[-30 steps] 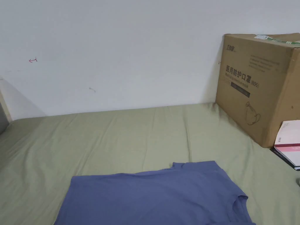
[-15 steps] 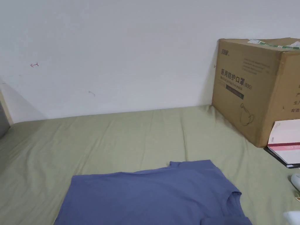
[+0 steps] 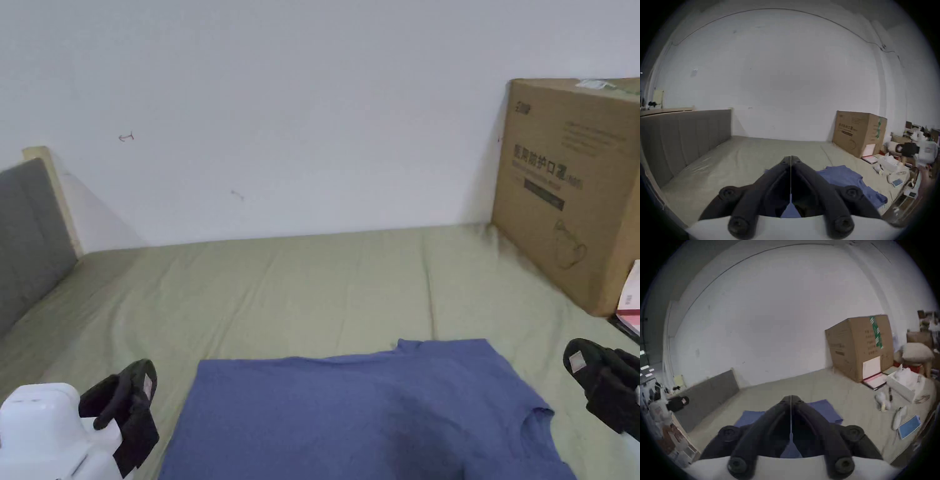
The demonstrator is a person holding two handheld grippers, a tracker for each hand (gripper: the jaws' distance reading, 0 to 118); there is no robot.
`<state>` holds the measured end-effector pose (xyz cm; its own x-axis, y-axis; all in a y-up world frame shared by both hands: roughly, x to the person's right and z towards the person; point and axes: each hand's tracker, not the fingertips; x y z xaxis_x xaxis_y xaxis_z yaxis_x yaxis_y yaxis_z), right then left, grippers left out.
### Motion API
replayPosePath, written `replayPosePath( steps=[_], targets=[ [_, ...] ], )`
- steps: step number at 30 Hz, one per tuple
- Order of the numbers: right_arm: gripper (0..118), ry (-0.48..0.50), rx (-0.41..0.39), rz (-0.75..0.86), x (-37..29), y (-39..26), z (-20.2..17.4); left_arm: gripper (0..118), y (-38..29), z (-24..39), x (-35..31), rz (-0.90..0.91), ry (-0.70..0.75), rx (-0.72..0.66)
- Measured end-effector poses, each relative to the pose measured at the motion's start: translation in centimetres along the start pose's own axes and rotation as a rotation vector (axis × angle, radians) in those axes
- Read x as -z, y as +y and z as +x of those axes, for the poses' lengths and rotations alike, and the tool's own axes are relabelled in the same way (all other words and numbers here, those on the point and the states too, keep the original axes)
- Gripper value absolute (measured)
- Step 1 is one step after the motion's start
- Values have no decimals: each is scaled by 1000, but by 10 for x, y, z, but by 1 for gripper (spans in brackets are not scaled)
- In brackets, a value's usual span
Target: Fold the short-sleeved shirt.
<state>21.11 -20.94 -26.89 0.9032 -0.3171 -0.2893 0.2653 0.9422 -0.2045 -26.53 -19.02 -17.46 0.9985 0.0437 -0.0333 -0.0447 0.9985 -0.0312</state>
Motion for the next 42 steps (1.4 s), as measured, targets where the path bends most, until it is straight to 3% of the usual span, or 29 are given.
replayPosePath(
  steps=[3,6,8,10,14,15,16,17,19,22,26,31,34,36,39,42],
  targets=[
    [1,-20,-1,-2,1,3,5,0,8,-8,6,-114,4,-5],
    [1,198,157,-55,6,0,20,0,17,-32,26,-371,-23,-82],
    [1,130,172,-173,15,-3,23,0,13,-56,45,-592,-66,-200],
    [1,161,166,-228,20,-12,26,0,1,-78,63,-859,-67,-297],
    [1,76,191,-268,24,-27,19,3,-69,-90,84,-1120,-10,-156],
    [1,65,207,-269,24,-29,19,21,-88,-87,83,-1144,0,-187],
    [1,64,216,-274,21,-29,10,64,-104,-91,84,-1169,13,-210],
    [1,71,234,-287,21,-31,11,82,-118,-92,84,-1160,19,-201],
    [1,82,265,-316,22,-34,12,88,-135,-88,79,-1159,84,-133],
    [1,64,250,-353,18,-36,9,97,-158,-86,81,-1176,82,-101],
    [1,25,158,-377,12,-38,8,99,-198,-102,90,-1247,87,-240],
    [1,64,225,-365,6,-41,24,118,-214,-103,89,-1143,56,-285],
    [1,73,279,-416,5,-46,41,116,-211,-82,89,-1176,89,-98],
    [1,35,267,-415,0,-49,46,108,-206,-74,85,-1133,115,-75],
    [1,-13,235,-432,-6,-48,58,57,-189,-70,73,-1088,135,-49],
    [1,-40,216,-476,-7,-46,72,35,-167,-70,61,-1055,75,-69]
  ],
)
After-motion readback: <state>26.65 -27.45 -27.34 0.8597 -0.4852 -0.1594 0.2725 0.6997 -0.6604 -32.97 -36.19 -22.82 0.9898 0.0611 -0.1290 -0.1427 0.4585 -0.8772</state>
